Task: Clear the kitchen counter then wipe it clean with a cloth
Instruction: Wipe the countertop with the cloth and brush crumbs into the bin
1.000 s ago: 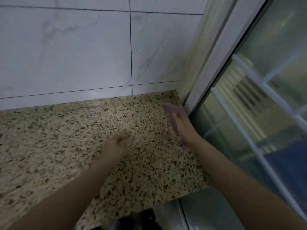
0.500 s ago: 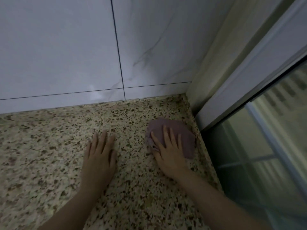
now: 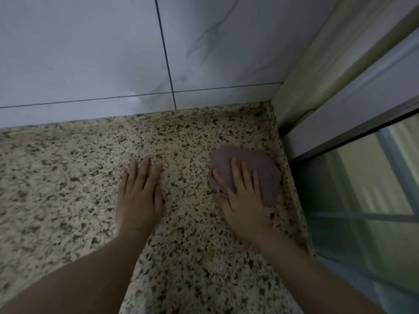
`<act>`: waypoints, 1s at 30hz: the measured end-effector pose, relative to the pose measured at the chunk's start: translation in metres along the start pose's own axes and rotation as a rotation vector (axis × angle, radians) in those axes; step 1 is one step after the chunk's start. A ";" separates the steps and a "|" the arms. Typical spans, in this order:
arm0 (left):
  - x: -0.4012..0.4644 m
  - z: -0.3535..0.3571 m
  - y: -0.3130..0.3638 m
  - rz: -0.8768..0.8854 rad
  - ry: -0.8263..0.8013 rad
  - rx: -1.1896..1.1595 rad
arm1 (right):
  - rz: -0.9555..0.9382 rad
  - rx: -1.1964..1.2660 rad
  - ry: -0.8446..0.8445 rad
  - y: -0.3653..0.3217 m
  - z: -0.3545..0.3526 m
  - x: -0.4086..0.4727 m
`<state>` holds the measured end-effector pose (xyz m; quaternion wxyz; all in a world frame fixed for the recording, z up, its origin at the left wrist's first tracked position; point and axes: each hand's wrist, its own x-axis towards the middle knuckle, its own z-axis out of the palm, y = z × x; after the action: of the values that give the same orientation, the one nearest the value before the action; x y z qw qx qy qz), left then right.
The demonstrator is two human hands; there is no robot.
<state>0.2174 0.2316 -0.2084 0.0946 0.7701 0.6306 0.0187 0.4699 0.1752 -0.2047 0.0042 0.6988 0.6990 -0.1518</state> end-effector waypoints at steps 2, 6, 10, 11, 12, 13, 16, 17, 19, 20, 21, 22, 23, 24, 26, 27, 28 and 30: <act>0.000 0.000 0.000 -0.002 -0.006 -0.008 | -0.021 -0.003 -0.032 -0.015 0.010 -0.029; 0.000 -0.001 -0.001 0.009 -0.004 -0.027 | -0.046 -0.001 -0.061 -0.006 0.005 -0.001; 0.000 -0.002 -0.001 0.016 0.001 -0.037 | -0.071 0.064 -0.133 0.001 -0.017 0.084; 0.000 -0.001 -0.002 0.019 0.003 -0.036 | -0.070 0.044 -0.135 -0.002 -0.018 0.096; -0.001 -0.002 -0.002 0.023 0.006 -0.034 | -0.070 0.006 -0.128 -0.005 -0.018 0.097; -0.001 -0.002 -0.002 0.023 0.007 -0.035 | -0.083 -0.036 -0.106 -0.009 -0.015 0.089; -0.002 -0.002 -0.002 0.013 0.013 -0.050 | -0.182 -0.046 -0.058 -0.034 0.002 0.011; -0.001 -0.002 -0.002 0.013 0.013 -0.052 | -0.205 -0.028 -0.071 -0.044 0.008 -0.018; 0.000 -0.001 -0.002 0.018 0.017 -0.053 | -0.224 -0.007 -0.096 -0.053 0.014 -0.046; 0.000 -0.001 -0.003 0.021 0.015 -0.053 | -0.225 0.001 -0.095 -0.054 0.015 -0.045; 0.000 0.000 -0.003 0.023 0.017 -0.055 | -0.225 -0.001 -0.086 -0.052 0.014 -0.037; 0.000 0.001 -0.003 0.024 0.019 -0.057 | -0.233 -0.012 -0.081 -0.050 0.012 -0.023; -0.001 0.001 -0.004 0.024 0.021 -0.056 | -0.239 -0.022 -0.076 -0.048 0.009 -0.004; 0.000 0.002 -0.004 0.025 0.022 -0.053 | -0.237 -0.033 -0.059 -0.048 0.005 0.020; 0.000 0.002 -0.004 0.028 0.024 -0.045 | -0.191 -0.023 -0.062 -0.046 -0.005 0.072; 0.000 0.001 -0.003 0.027 0.025 -0.042 | -0.173 -0.013 -0.086 -0.046 -0.010 0.093; -0.001 0.001 -0.003 0.024 0.025 -0.043 | -0.160 -0.013 -0.107 -0.046 -0.014 0.105; -0.001 0.001 -0.002 0.022 0.031 -0.049 | -0.140 -0.027 -0.085 -0.046 -0.010 0.095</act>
<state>0.2155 0.2314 -0.2097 0.1035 0.7741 0.6228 0.0471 0.4245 0.2714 -0.2061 0.0327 0.6408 0.7474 -0.1720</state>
